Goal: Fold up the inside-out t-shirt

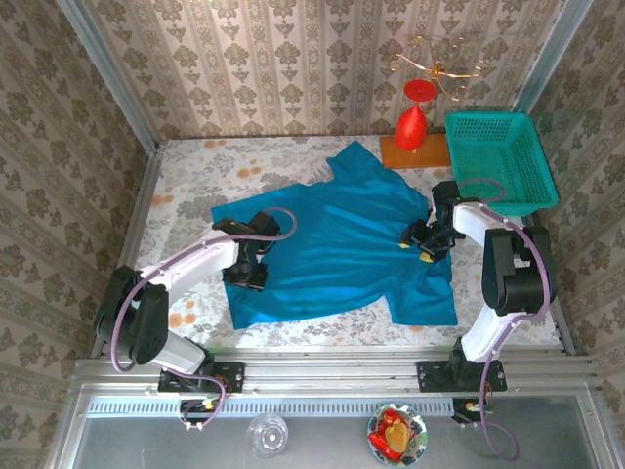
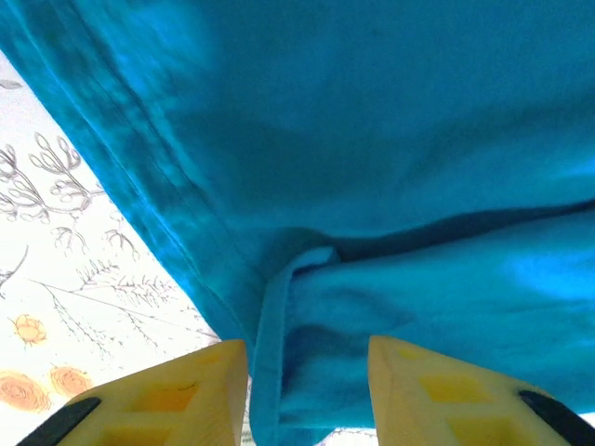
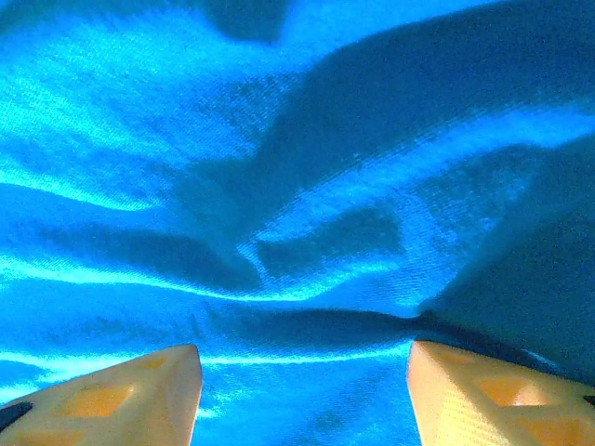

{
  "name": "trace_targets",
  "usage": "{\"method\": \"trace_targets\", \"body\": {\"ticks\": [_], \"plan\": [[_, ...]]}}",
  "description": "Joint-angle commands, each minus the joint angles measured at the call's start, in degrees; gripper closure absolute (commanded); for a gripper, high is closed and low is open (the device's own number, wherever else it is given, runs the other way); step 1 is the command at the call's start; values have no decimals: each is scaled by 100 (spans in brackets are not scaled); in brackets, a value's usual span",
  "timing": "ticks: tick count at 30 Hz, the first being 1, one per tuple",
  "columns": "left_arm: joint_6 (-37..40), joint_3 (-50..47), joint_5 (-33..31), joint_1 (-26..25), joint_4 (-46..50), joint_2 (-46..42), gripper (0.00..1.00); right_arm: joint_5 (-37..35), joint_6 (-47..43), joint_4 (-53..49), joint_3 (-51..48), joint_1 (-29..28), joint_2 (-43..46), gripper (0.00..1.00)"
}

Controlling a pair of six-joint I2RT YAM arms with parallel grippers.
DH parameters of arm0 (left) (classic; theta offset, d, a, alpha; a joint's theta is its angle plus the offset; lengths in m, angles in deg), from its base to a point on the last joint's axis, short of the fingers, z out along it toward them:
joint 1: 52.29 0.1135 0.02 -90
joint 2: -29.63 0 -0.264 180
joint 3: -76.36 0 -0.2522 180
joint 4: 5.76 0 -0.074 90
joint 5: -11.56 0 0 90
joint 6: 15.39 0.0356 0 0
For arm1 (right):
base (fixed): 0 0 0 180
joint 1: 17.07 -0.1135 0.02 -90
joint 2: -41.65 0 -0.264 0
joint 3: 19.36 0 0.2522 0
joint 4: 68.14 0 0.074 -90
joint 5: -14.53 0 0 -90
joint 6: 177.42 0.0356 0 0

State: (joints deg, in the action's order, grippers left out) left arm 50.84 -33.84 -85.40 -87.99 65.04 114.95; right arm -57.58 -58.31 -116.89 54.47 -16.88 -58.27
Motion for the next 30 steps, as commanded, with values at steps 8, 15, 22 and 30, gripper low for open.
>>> {"method": "trace_targets", "body": {"ticks": [8, 15, 22, 30], "plan": [[-64, 1, -315, -25, 239, 799, 63, -126, -105, -299, 127, 17, 181, 38], [-236, -209, -308, 46, 139, 542, 81, -159, -126, -360, 154, 23, 214, 39], [-992, -655, 39, 81, 56, -798, 98, -148, -124, -354, 123, 25, 323, 41], [-2658, -2211, 1272, 126, -376, -3670, 100, -101, -177, -423, 93, 25, 385, 41]]}}
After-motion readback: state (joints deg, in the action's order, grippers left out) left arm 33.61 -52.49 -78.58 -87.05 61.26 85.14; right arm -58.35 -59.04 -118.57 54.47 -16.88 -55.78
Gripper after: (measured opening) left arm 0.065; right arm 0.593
